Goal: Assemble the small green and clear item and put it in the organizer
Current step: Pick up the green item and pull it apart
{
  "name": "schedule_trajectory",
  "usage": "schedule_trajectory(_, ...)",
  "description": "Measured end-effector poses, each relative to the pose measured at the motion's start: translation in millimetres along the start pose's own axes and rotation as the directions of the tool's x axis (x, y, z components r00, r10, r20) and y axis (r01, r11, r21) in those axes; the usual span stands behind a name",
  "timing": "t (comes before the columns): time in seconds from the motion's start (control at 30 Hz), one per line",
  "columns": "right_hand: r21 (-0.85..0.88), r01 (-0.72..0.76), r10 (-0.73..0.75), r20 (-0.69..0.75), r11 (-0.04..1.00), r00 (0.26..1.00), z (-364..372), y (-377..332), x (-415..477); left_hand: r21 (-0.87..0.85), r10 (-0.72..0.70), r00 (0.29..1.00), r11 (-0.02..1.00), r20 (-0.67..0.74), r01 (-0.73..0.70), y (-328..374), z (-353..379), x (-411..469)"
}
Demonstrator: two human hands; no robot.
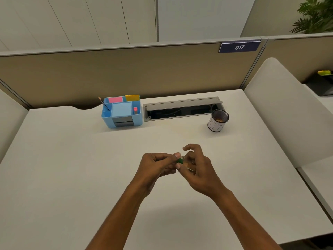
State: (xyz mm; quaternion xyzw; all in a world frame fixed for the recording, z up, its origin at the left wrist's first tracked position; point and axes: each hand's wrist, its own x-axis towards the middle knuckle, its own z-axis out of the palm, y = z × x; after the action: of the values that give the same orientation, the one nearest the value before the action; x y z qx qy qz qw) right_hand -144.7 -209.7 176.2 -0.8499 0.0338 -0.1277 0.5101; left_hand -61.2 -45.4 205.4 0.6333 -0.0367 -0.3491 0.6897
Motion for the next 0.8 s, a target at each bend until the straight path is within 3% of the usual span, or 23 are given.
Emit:
schedule_trajectory(0.27,0.225,-0.143,0.141,0.025,0.964,0.990,-15,15,8,-0.131,-0.074,0.994,0.989,-0.078,0.063,-2,3,28)
schedule_trajectory(0.47,0.373,-0.217,0.233,0.003,0.902,0.972,-22,32,23,-0.336,-0.105,0.994,0.937,-0.013,0.095,-7,2,58)
schedule_trajectory(0.8,0.485,-0.291,0.343,-0.020,0.825,0.939,-34,76,49,-0.274,-0.027,1.000,0.961,-0.001,0.025,-23,9,121)
